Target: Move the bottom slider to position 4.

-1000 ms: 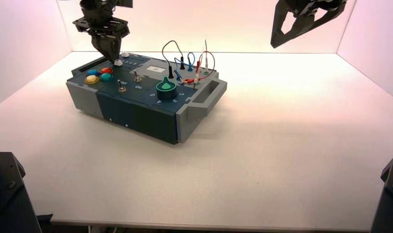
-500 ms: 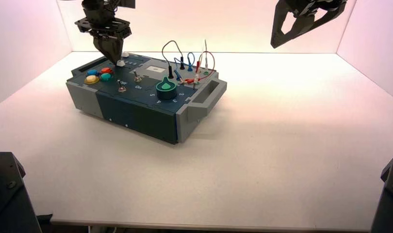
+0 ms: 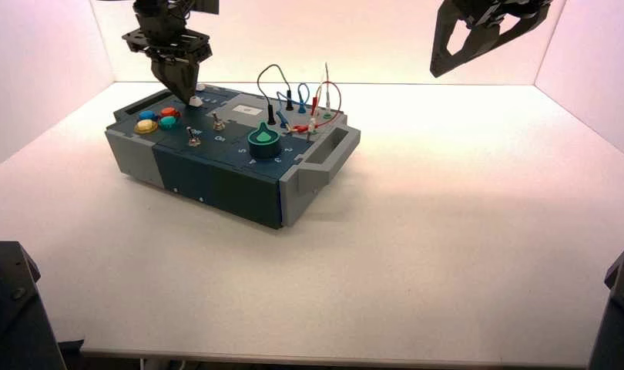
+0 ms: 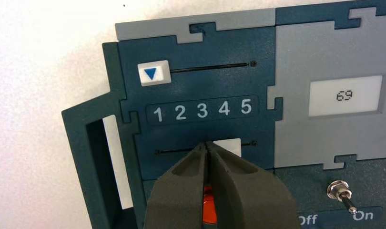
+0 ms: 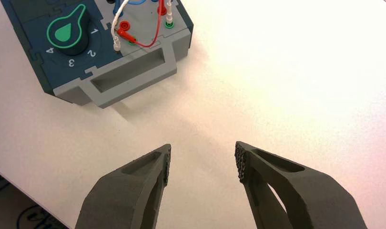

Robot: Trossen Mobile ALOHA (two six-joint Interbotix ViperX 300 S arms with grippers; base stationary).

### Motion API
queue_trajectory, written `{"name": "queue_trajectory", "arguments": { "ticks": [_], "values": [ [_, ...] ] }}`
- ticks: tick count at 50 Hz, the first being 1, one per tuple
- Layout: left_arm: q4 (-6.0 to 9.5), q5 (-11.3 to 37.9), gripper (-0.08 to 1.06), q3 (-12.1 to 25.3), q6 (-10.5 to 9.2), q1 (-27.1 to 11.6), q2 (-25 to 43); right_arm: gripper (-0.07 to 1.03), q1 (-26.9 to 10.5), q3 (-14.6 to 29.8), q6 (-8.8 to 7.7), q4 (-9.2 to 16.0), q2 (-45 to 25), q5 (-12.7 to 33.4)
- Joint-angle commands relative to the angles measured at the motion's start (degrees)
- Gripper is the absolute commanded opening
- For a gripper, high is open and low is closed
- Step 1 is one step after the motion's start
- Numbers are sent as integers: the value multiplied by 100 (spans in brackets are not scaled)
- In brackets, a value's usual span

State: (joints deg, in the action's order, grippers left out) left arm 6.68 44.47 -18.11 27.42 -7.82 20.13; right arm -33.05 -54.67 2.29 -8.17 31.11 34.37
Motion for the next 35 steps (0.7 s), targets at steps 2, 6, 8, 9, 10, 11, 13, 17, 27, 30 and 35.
{"name": "queue_trajectory", "arguments": {
  "ticks": [2, 6, 8, 9, 10, 11, 13, 17, 27, 30, 35],
  "values": [
    [9, 9, -3, 0, 18, -114, -167, 70, 18, 70, 18, -9, 18, -26],
    [9, 9, -3, 0, 18, -141, -176, 70, 18, 70, 26, -9, 18, -26],
    [9, 9, -3, 0, 18, -158, -185, 70, 18, 70, 26, -9, 18, -26],
    [9, 9, -3, 0, 26, -167, -193, 70, 18, 79, 26, -9, 18, -26],
    [9, 9, -3, 0, 18, -167, -193, 70, 18, 70, 18, -18, 18, -26],
    [9, 9, -3, 0, 18, -176, -202, 70, 18, 70, 18, -9, 18, -26],
    [9, 9, -3, 0, 18, -185, -211, 70, 18, 70, 18, -9, 18, -26],
    [9, 9, -3, 0, 18, -193, -220, 70, 18, 70, 26, -9, 18, -26],
    [-18, 9, -3, 9, 18, -158, -229, 70, 18, 70, 18, -9, 18, -26],
    [-26, 9, -3, 18, 18, -114, -246, 70, 18, 70, 26, -9, 18, -18],
    [-18, 0, -3, 35, -9, -53, -325, 70, 18, 62, 26, -9, 18, -26]
  ]
}}
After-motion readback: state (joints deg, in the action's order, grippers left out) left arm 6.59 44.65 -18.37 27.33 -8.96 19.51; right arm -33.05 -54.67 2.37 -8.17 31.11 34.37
